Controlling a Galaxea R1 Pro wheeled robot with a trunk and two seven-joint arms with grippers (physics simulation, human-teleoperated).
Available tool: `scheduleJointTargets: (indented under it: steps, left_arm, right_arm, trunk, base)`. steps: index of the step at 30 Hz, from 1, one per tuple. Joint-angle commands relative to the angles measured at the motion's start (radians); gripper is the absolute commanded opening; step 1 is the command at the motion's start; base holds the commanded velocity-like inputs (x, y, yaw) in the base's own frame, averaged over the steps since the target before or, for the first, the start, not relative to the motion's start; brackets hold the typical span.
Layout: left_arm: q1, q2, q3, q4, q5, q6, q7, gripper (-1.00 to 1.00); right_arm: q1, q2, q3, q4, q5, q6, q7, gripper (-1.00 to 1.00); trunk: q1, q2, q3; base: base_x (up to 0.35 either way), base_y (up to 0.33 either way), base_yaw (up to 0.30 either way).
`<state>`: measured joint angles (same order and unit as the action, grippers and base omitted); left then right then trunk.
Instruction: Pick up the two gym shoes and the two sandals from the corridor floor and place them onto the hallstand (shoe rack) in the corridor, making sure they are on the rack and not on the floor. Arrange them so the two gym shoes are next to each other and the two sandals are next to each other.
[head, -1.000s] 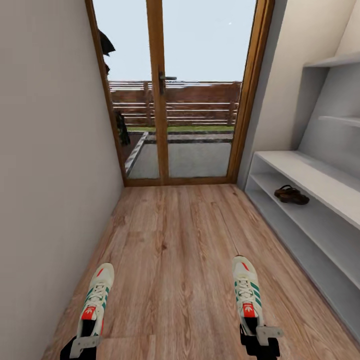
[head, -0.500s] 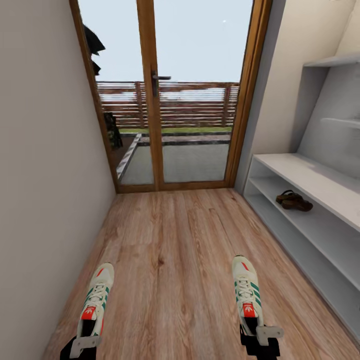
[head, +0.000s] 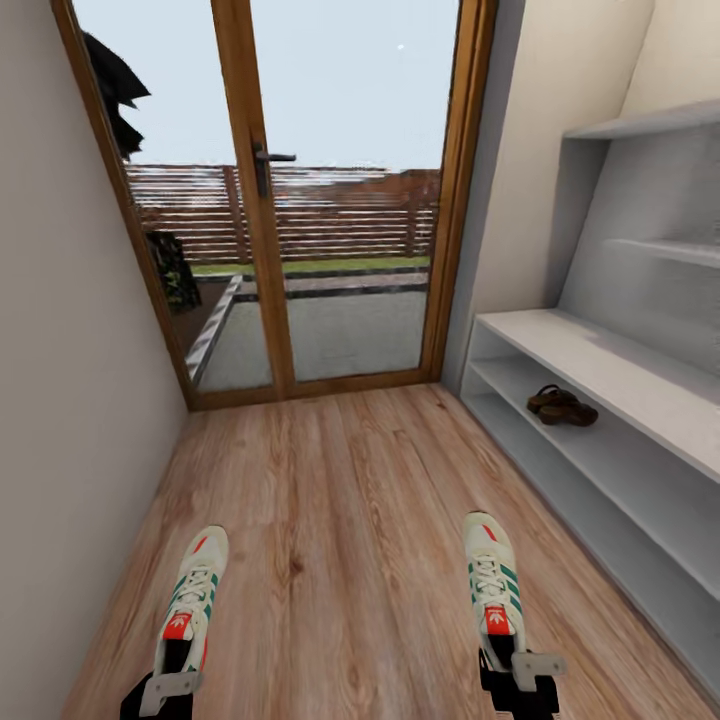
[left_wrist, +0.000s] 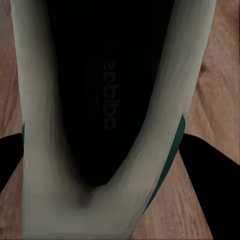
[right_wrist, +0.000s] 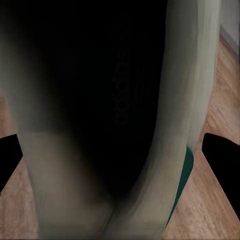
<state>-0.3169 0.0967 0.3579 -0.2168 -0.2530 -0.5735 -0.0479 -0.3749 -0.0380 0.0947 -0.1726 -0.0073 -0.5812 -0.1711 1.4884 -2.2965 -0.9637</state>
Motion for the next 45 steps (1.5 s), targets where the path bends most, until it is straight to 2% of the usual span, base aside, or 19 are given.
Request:
scheduleJointTargets:
  steps: [1,10,27,37,45]
  left_arm:
    - [-0.001,0.000,0.009,0.001,-0.006,-0.003,-0.004,-1.00]
    - [-0.001,-0.002,0.009,0.001,-0.006,-0.003,-0.004,-1.00]
    - [-0.001,-0.002,0.009,0.001,-0.006,-0.003,-0.004,-1.00]
    - [-0.001,-0.002,0.008,0.001,-0.006,-0.003,-0.004,-1.00]
    - [-0.001,-0.002,0.008,0.001,-0.006,-0.003,-0.004,-1.00]
  right_arm:
    - [-0.001,0.000,0.009,0.001,0.000,-0.002,-0.008,-1.00]
    - [-0.001,-0.002,0.008,0.001,0.000,-0.002,-0.009,-1.00]
    - [-0.001,-0.002,0.008,0.001,-0.002,-0.002,-0.011,-1.00]
    - [-0.001,-0.003,0.008,0.001,-0.002,-0.002,-0.011,-1.00]
    - [-0.001,-0.004,0.008,0.001,-0.002,-0.001,-0.011,-1.00]
  trunk:
    - [0.000,0.000,0.000]
    - [0.000,0.000,0.005]
    - [0.000,0.000,0.005]
    - [0.000,0.000,0.005]
    - [0.000,0.000,0.005]
  base:
    - [0.301,0.201,-0.235]
    - [0.297,0.203,-0.241]
    - [0.333,0.023,-0.267]
    - [0.304,0.169,-0.268]
    - [0.144,0.088,-0.268]
